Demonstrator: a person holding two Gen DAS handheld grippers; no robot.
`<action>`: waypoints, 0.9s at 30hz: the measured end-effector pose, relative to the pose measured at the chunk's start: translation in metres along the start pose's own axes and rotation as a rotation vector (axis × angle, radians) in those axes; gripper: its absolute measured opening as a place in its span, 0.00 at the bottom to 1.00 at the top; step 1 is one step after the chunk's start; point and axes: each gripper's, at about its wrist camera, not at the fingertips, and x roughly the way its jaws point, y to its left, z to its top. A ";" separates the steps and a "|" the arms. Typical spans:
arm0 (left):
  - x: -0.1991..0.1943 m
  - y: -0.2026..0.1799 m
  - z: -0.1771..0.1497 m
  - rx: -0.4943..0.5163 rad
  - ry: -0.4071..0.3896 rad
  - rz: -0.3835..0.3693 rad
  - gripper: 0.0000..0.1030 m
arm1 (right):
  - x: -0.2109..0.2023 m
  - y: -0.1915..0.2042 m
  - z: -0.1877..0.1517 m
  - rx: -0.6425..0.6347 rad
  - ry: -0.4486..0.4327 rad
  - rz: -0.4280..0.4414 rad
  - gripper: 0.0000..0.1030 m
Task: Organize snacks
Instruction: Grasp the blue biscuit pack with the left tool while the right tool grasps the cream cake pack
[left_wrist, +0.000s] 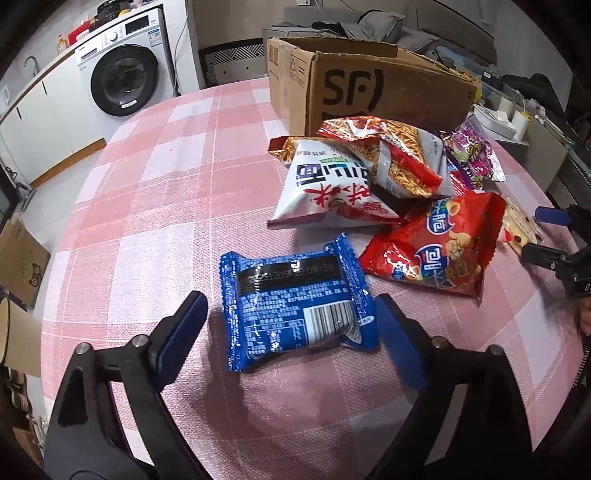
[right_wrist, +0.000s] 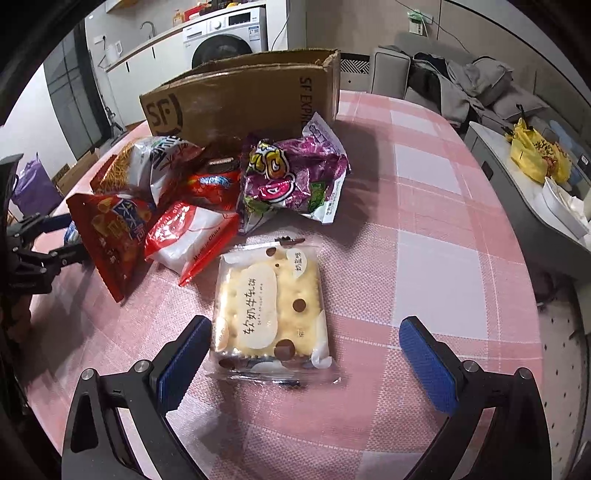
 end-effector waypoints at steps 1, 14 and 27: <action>0.000 0.000 0.000 0.001 0.002 -0.003 0.84 | 0.000 0.002 0.000 -0.002 -0.004 0.004 1.00; -0.004 0.004 -0.001 -0.019 -0.013 -0.033 0.46 | 0.007 0.015 -0.002 -0.021 -0.009 -0.011 0.98; -0.021 0.010 0.002 -0.048 -0.081 -0.060 0.42 | 0.005 0.010 0.001 -0.013 -0.026 0.010 0.80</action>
